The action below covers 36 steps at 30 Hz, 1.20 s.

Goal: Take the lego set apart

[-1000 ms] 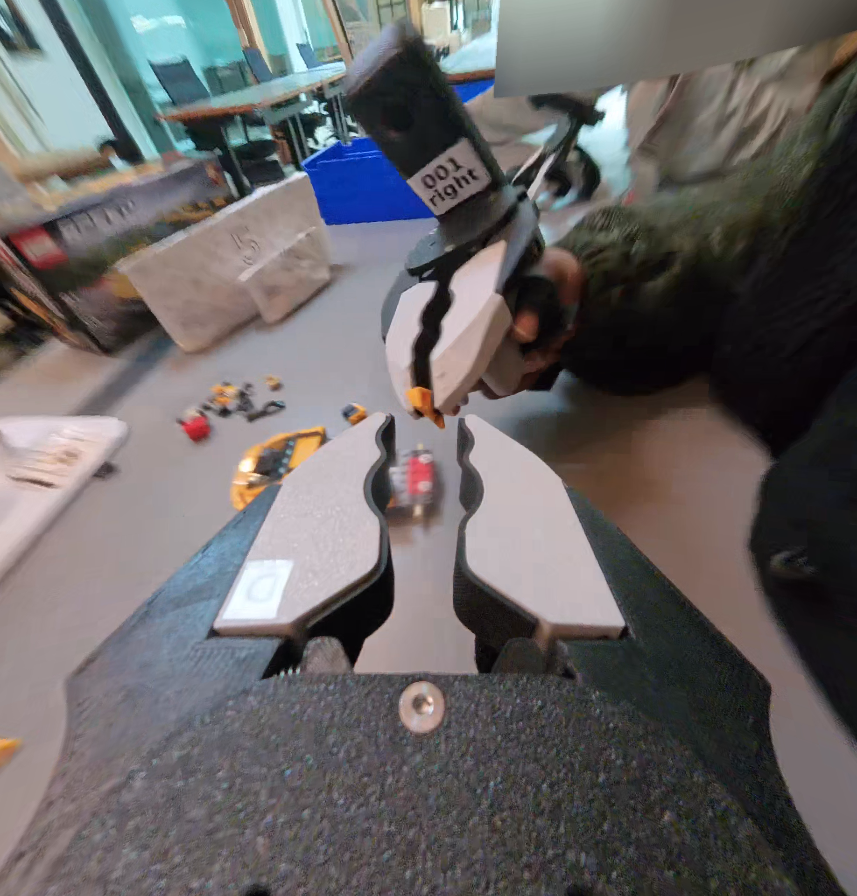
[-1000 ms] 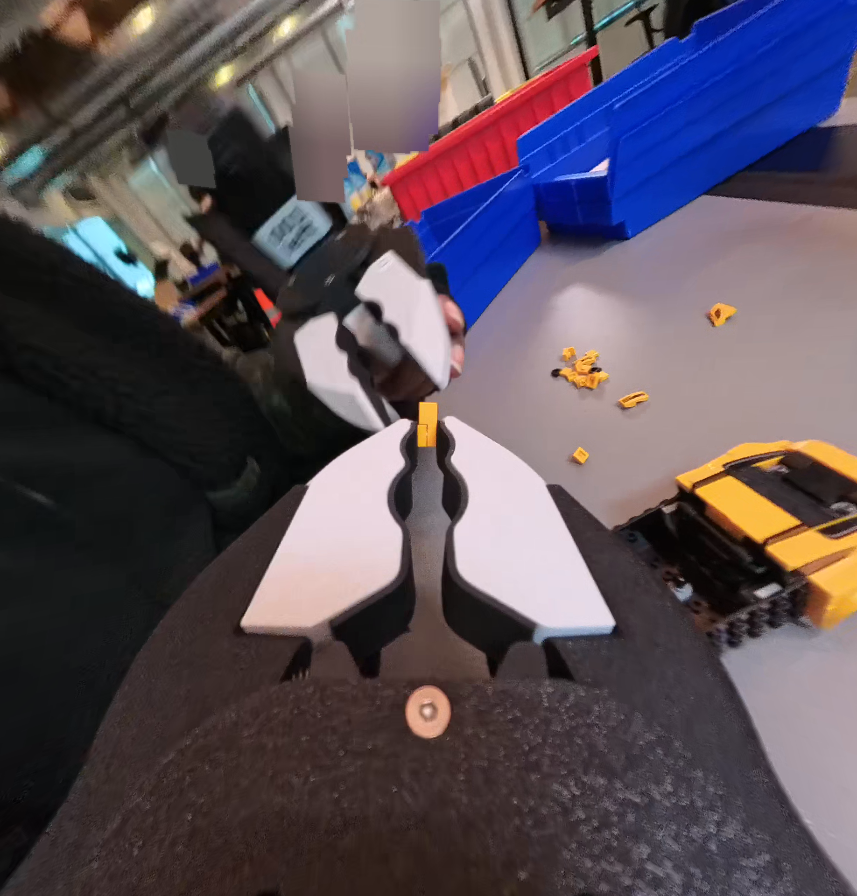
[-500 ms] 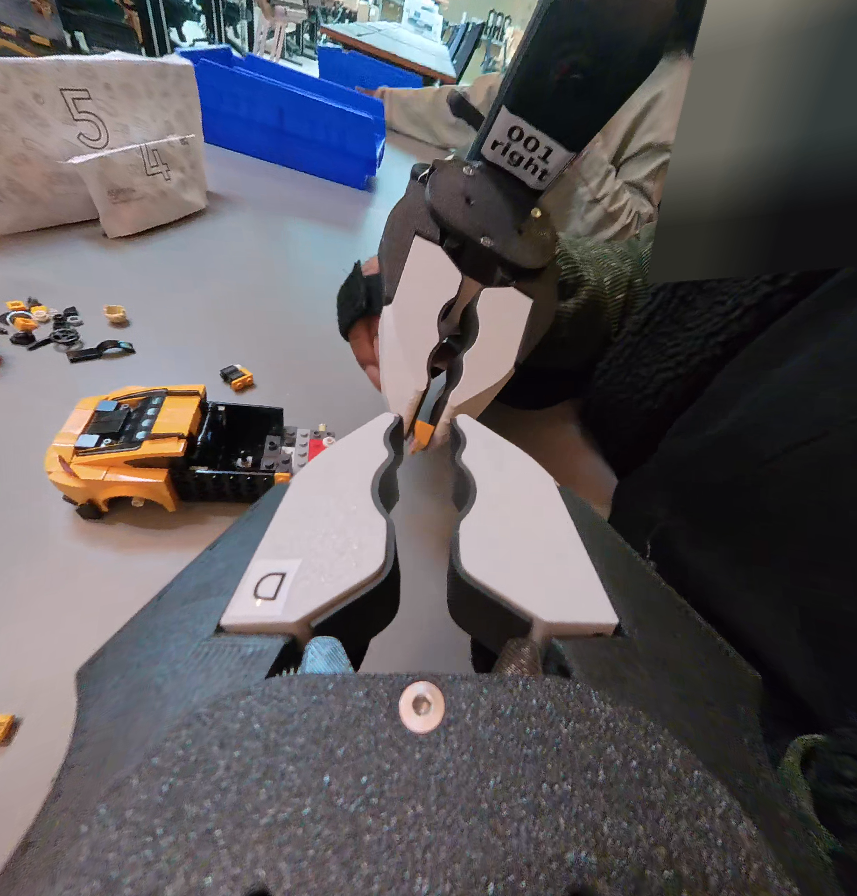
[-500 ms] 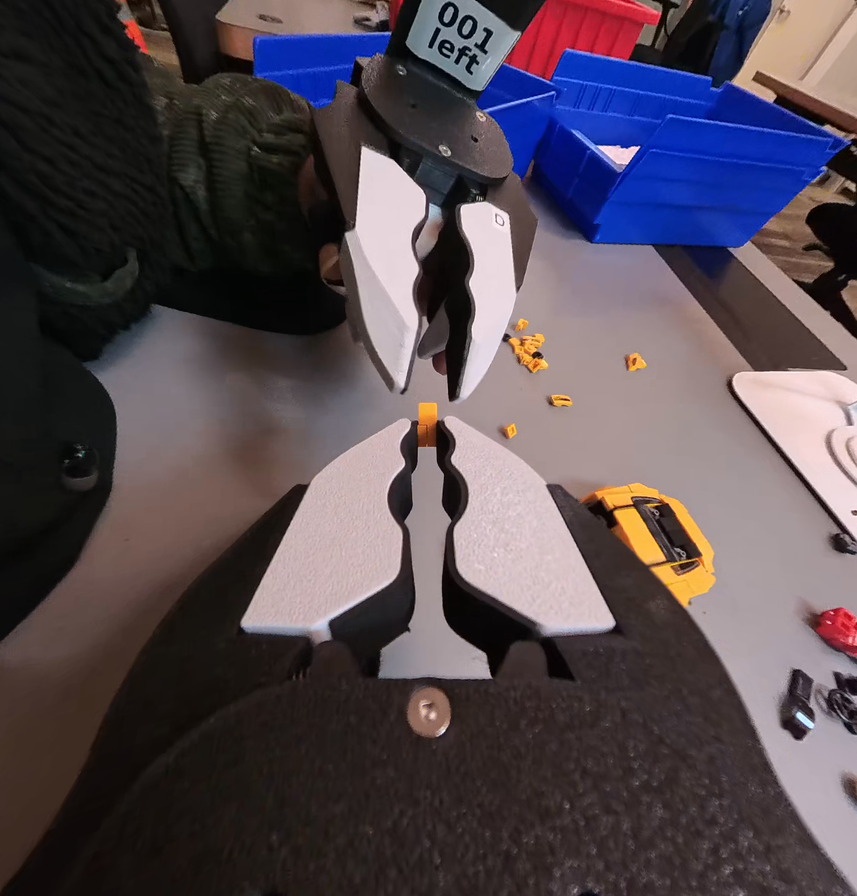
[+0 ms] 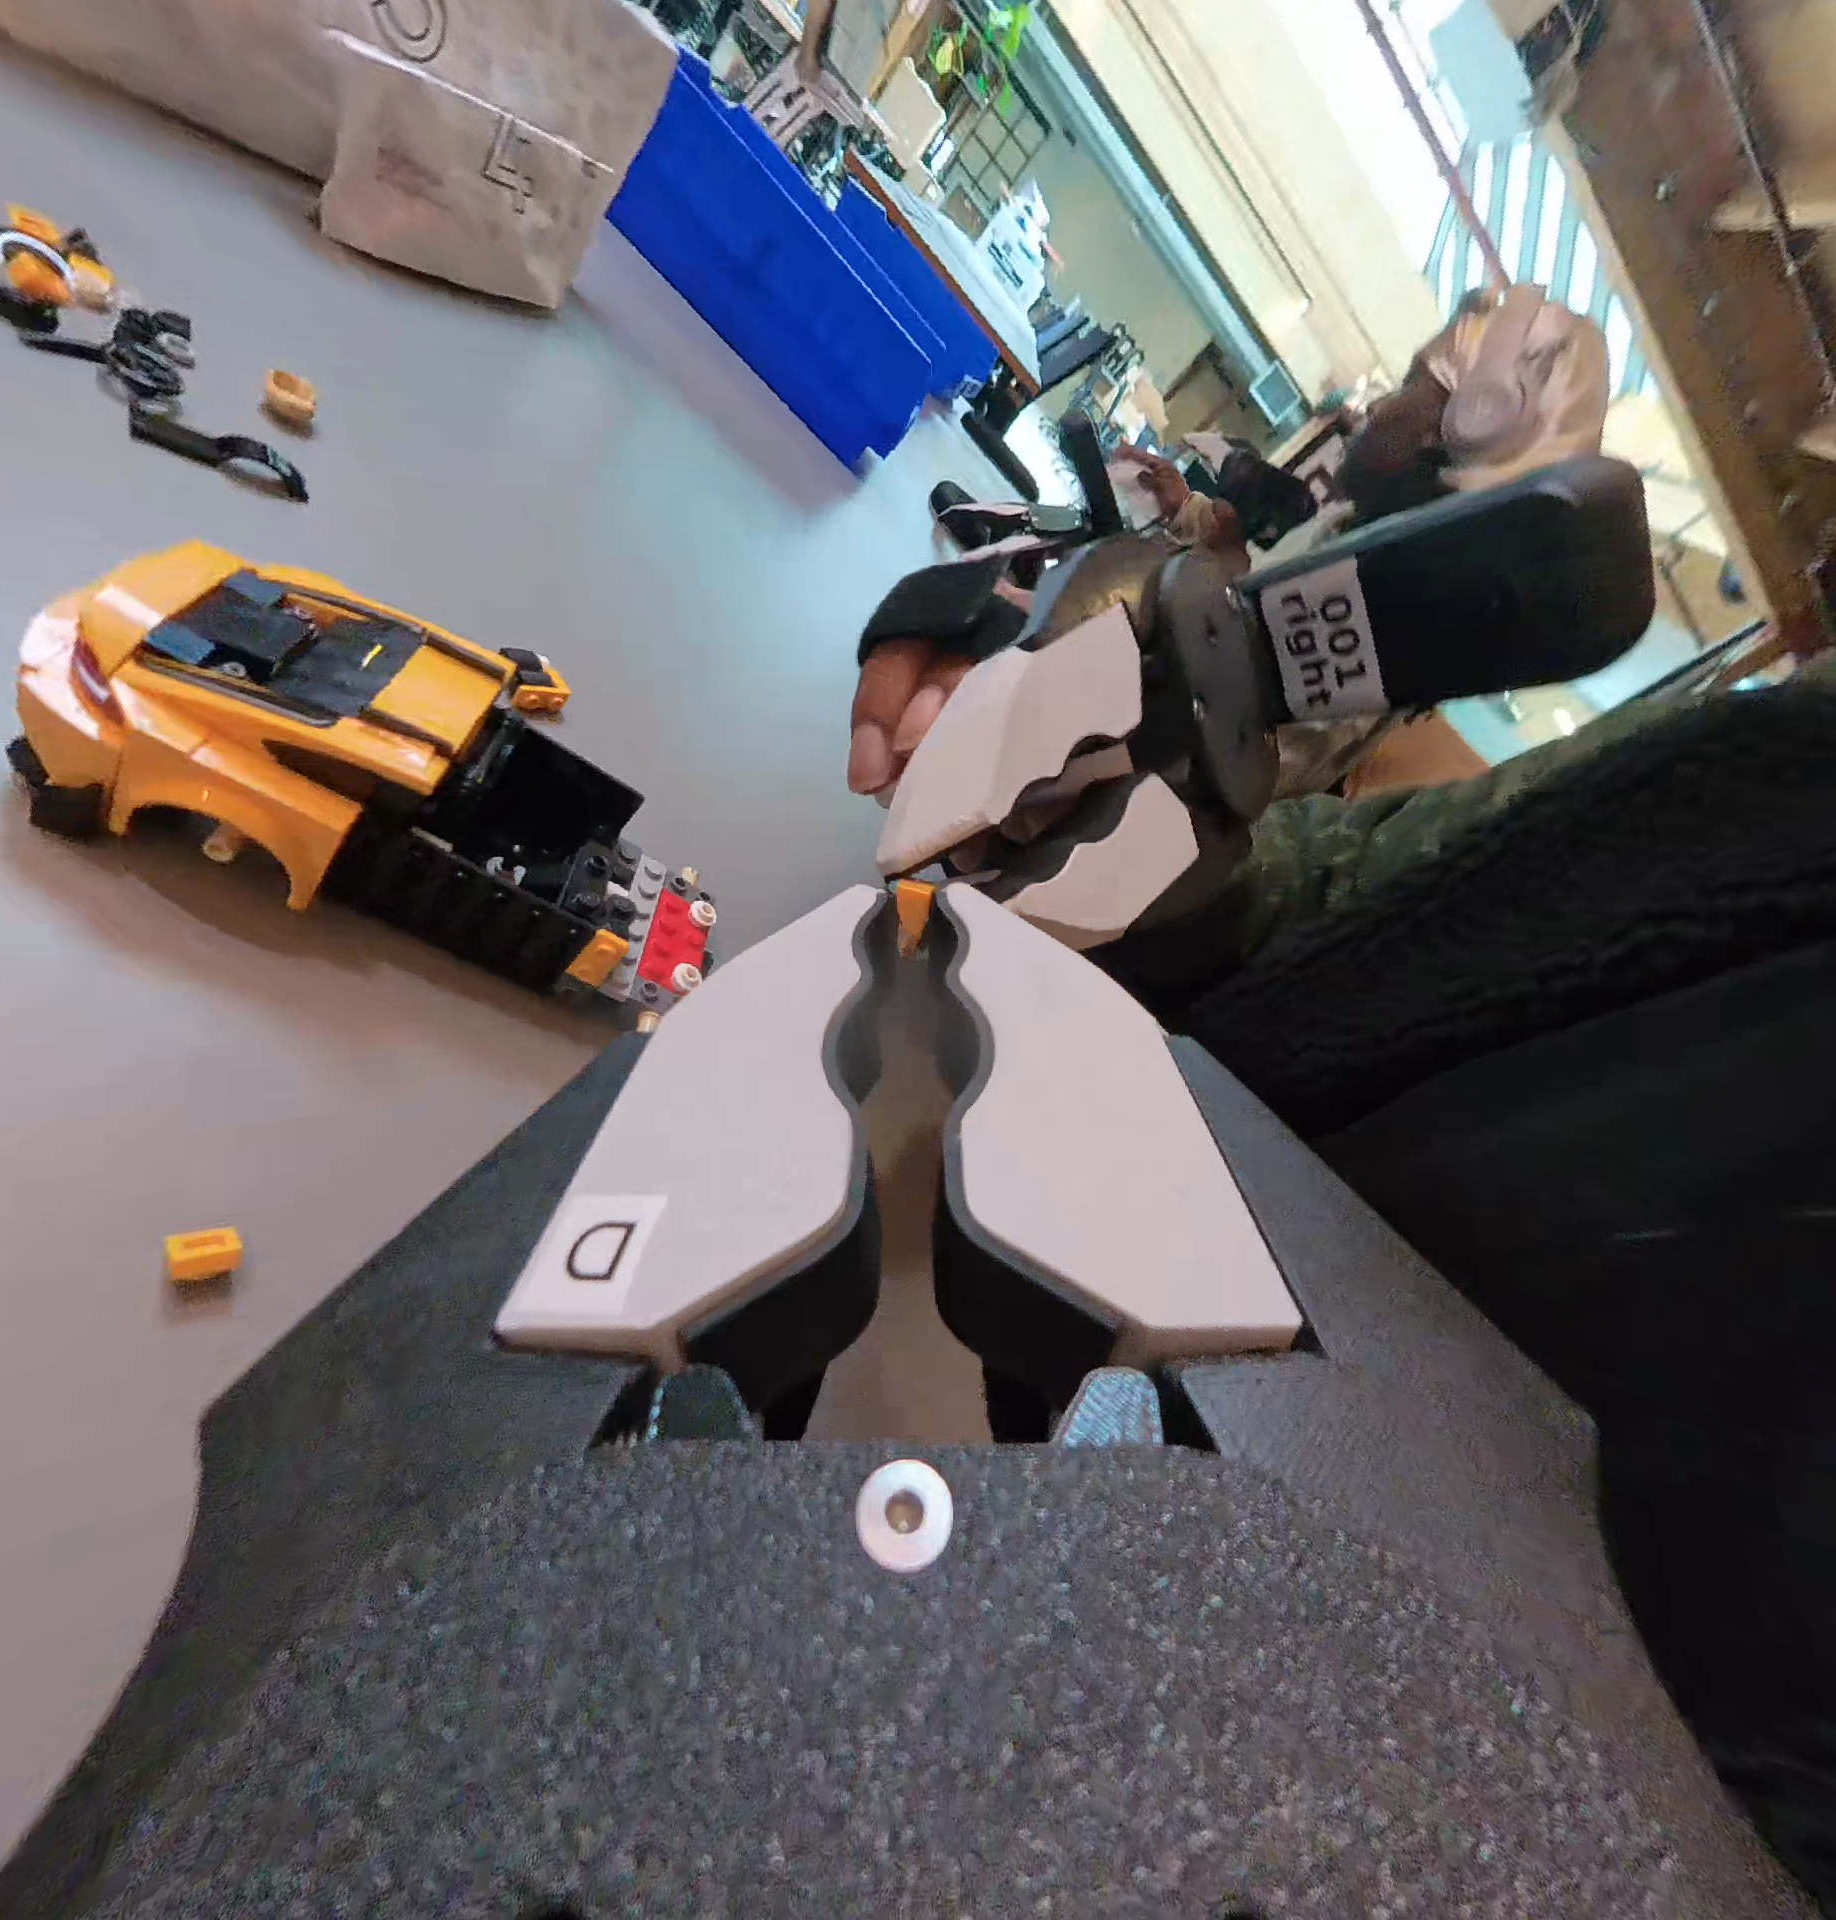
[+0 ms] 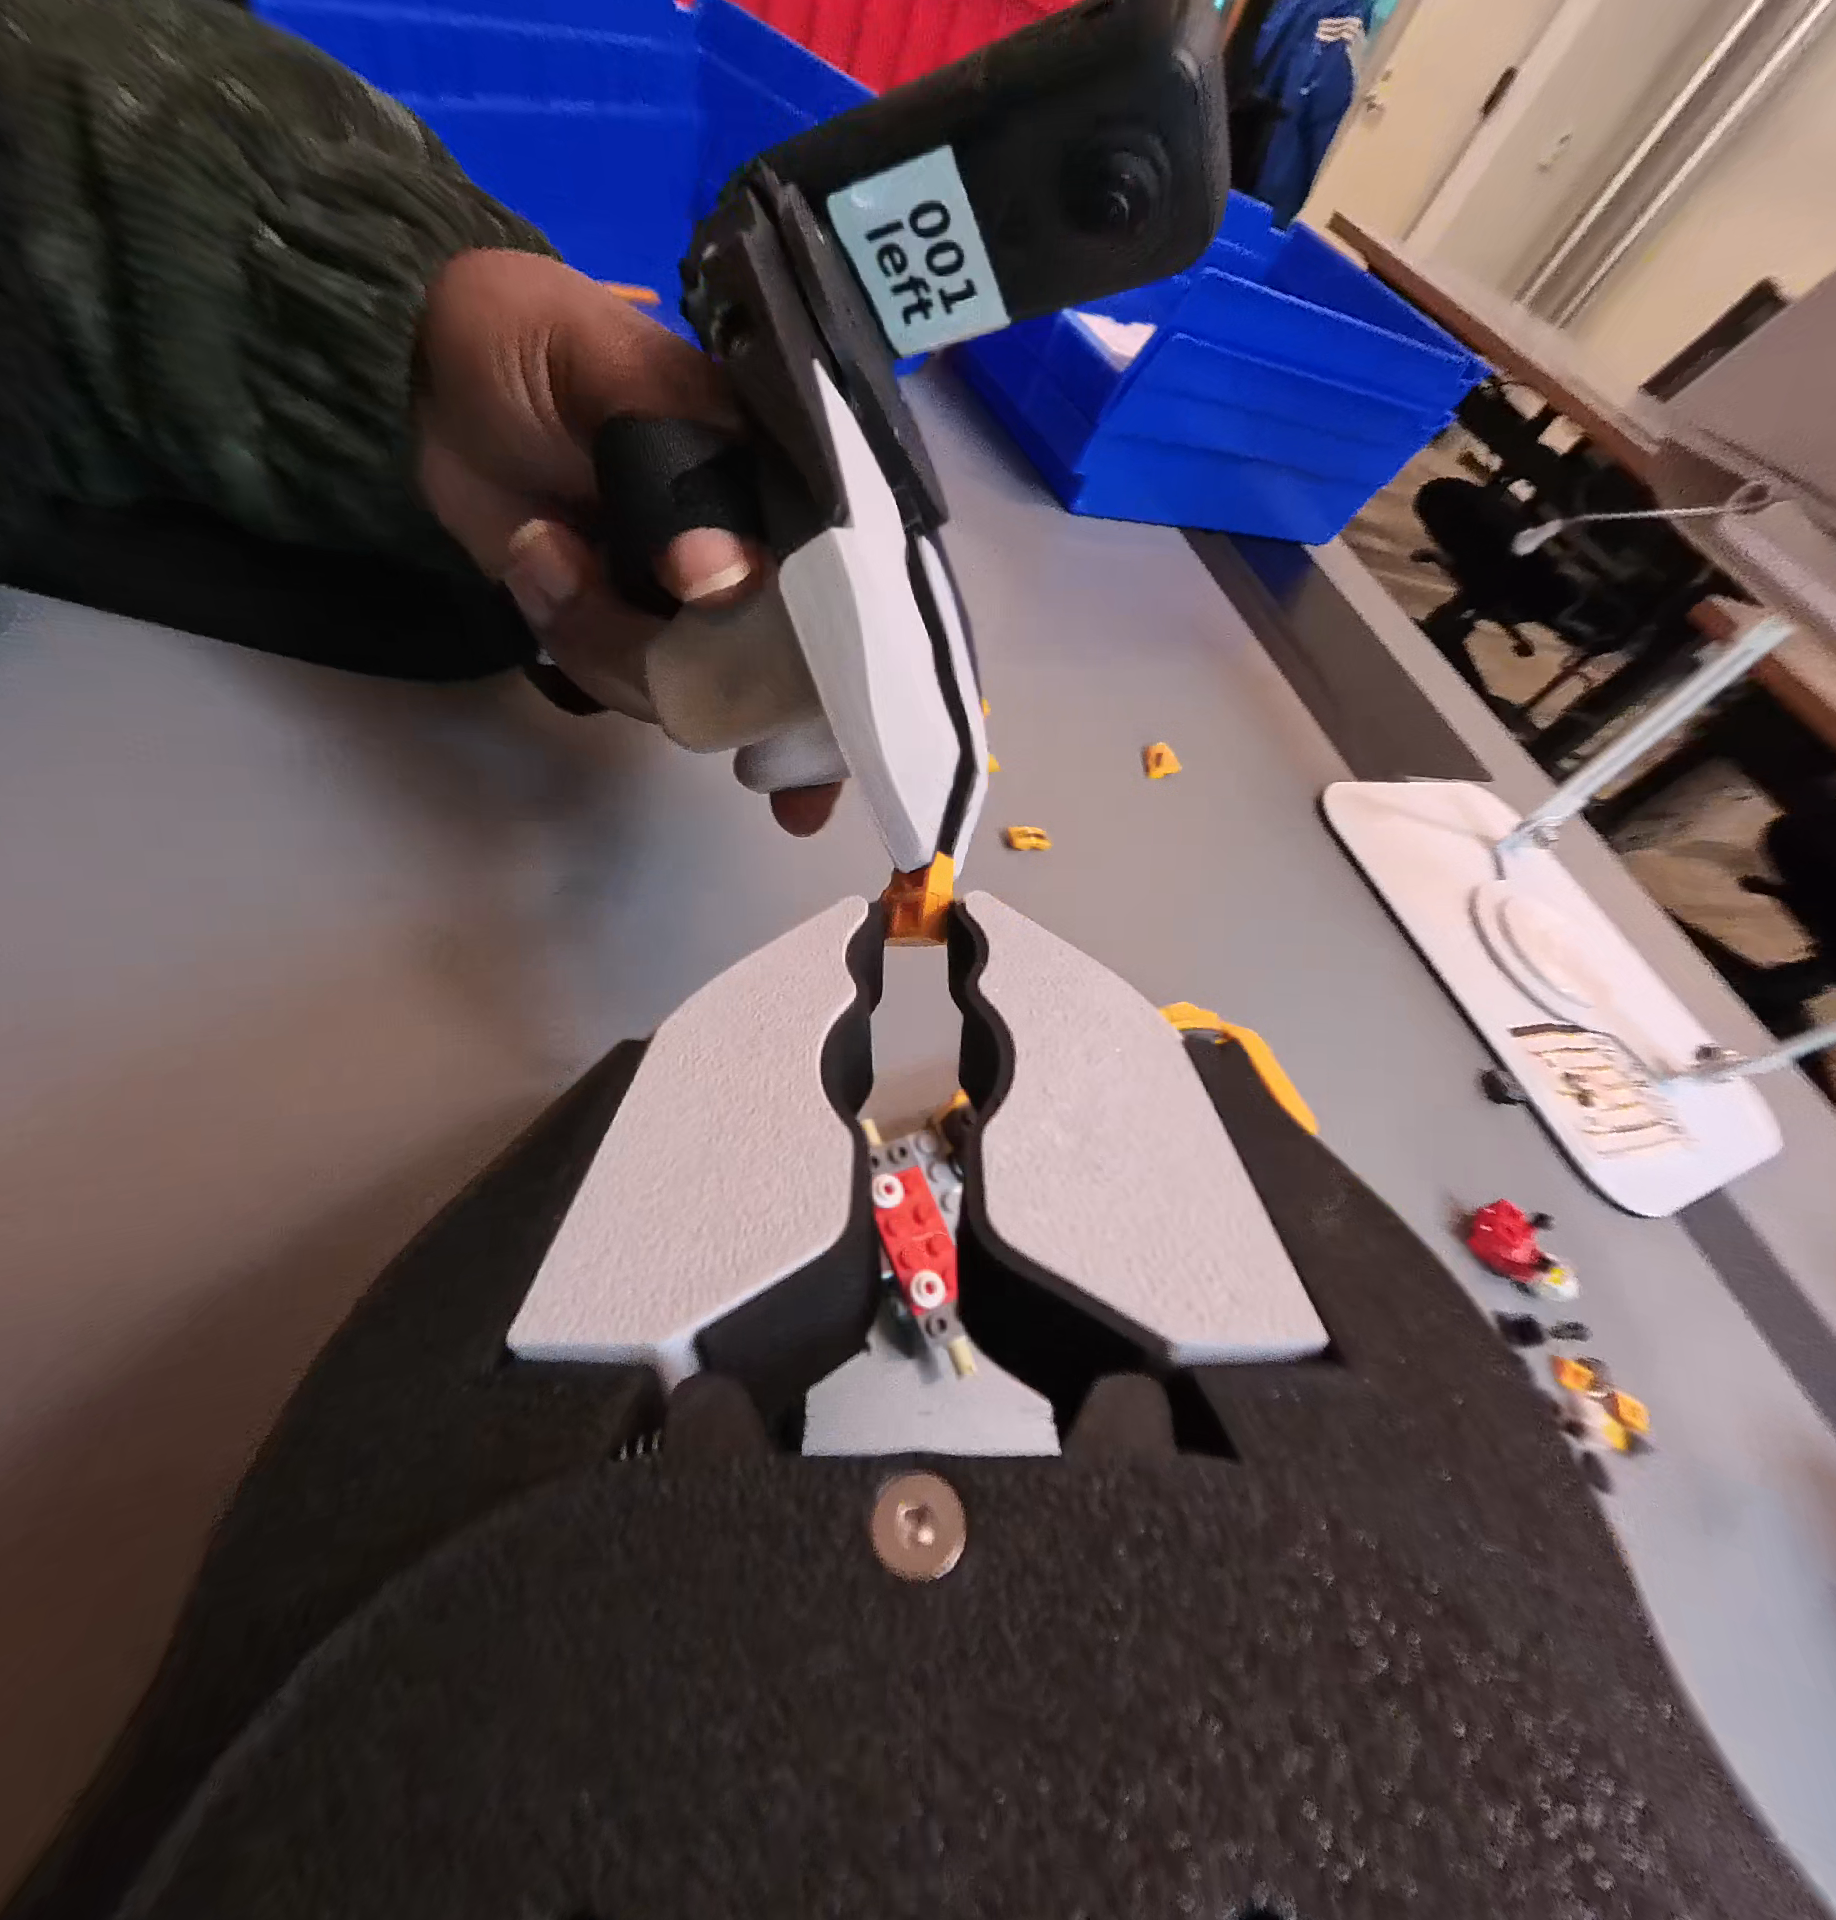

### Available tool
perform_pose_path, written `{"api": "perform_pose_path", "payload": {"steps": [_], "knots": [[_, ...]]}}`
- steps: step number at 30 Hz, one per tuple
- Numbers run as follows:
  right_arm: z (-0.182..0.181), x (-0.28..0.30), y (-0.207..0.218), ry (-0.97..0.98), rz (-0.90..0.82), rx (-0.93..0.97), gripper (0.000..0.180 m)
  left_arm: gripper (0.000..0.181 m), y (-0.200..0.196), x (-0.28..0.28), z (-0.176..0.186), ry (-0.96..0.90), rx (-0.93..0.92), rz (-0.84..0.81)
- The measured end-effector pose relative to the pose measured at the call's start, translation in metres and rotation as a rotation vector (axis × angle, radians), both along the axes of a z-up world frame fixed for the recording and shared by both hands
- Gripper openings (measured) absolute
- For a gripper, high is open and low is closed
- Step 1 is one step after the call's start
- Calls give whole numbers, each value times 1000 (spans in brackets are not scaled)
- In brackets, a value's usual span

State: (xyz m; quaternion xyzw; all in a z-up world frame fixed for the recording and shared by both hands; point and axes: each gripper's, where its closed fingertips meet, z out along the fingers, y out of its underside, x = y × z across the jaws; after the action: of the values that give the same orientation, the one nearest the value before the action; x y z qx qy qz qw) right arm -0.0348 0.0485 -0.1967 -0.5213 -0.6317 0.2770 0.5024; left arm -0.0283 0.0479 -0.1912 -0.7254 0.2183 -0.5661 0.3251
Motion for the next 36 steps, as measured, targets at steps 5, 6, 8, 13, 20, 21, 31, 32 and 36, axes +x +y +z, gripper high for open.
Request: {"api": "perform_pose_path", "payload": {"steps": [5,6,8,13,20,21,31,32,36], "knots": [[-1,0,6,-22,-51,111,10,6,7,-4,-4,-5,-55,52],[-3,-1,6,-34,-52,128,10,6,7,-4,-4,-10,-70,50],[-6,-2,6,-52,-56,145,9,6,8,-4,-7,-9,-89,57],[-5,-3,6,-68,-70,185,6,6,9,-4,-7,-32,-128,74],[-16,-19,-29,-82,74,236,0,5,17,-13,-1,-48,-109,129],[-12,-18,-26,-56,62,209,0,5,17,-15,-1,-46,-109,135],[2,-12,8,33,-132,51,16,5,13,-9,2,-75,-123,114],[1,-12,8,31,-131,40,15,5,13,-9,2,-76,-124,118],[2,-11,9,23,-139,38,10,5,15,-10,3,-102,-142,130]]}}
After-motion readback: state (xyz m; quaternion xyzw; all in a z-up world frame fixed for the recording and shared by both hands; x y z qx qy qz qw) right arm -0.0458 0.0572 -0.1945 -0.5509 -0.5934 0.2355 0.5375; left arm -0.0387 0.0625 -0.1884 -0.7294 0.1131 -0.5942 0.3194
